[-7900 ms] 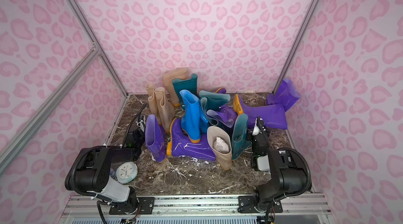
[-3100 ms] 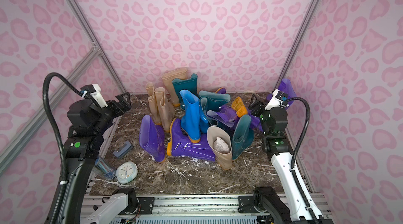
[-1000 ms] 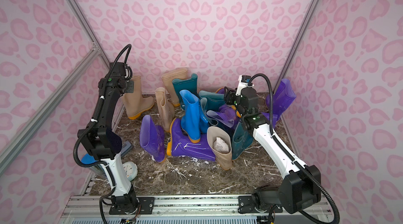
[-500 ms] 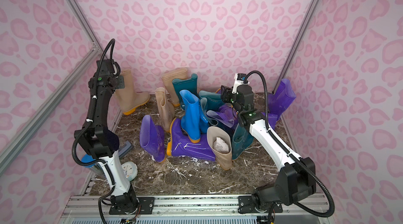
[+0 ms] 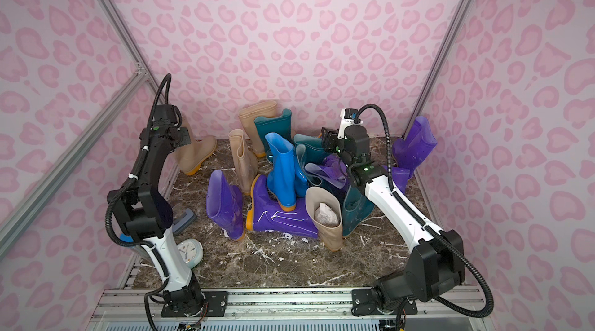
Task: Match and arrange rain boots in pairs
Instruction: Adjust the rain boot at the corner of the board, then pair a pair of rain boots at the center of the board.
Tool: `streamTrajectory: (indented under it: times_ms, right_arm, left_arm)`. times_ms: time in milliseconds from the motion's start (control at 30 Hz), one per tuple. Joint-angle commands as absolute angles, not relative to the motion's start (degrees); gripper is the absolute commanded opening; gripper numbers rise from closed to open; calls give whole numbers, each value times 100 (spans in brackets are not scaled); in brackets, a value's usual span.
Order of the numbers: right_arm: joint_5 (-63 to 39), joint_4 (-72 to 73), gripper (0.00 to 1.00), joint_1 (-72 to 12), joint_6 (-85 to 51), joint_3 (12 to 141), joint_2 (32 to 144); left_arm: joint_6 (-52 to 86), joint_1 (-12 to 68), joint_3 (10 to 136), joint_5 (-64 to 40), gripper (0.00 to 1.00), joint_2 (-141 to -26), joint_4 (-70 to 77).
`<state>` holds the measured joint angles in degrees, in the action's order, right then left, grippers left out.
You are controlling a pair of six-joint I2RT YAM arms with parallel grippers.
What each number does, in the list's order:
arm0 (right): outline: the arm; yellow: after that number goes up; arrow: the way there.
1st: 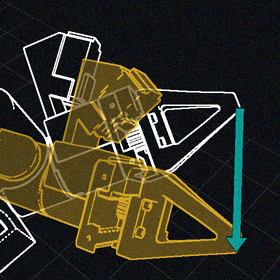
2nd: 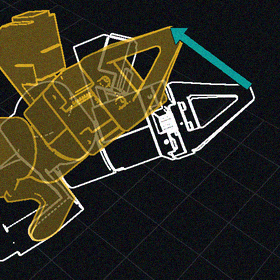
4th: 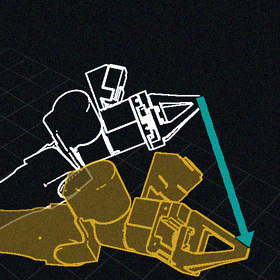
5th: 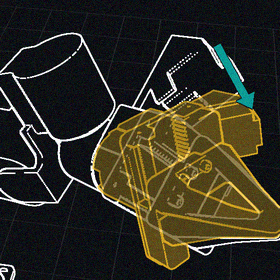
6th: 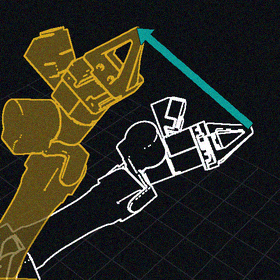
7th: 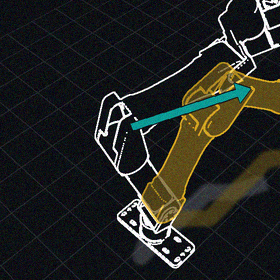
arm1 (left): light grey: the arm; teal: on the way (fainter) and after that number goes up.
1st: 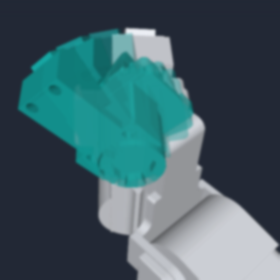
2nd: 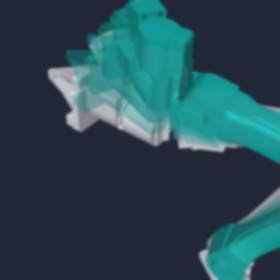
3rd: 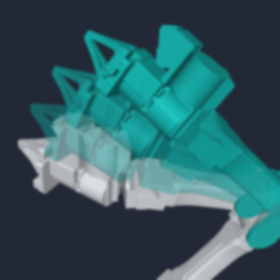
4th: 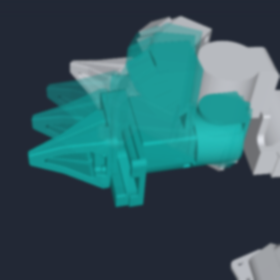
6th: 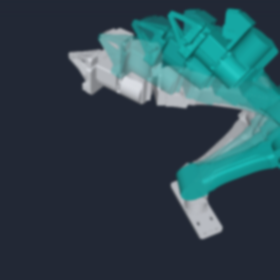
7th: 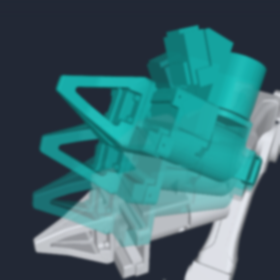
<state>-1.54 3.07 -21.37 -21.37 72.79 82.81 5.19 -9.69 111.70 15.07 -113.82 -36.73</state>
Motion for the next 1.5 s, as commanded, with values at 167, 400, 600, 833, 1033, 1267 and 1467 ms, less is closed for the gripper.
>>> streamTrajectory:
  times_ms: [167,400,600,833,1033,1267,1467]
  right_arm:
    - [-124,377,61,-2153,-2098,7113,8100]
    - [-190,401,61,-2153,-2152,6964,7989]
    - [-169,369,62,-2153,-2118,6991,7920]
    - [-133,337,67,-2153,-2101,6908,7775]
    - [-20,251,70,-2153,-1980,6918,7586]
    - [1,366,72,-2153,-1951,6725,7359]
    - [-131,395,75,-2159,-1876,6668,7297]
  left_arm:
    - [866,-970,11347,821,2,-11189,-3700]
    - [888,-967,10903,840,2,-11117,-3715]
    - [1020,-968,10676,606,11,-10754,-3639]
    - [1072,-967,10918,247,79,-10552,-3956]
    - [1142,-805,11290,-34,87,-10154,-4482]
    - [878,505,11020,-473,89,-9490,-4899]
    - [1069,1347,10554,-215,92,-9567,-4902]
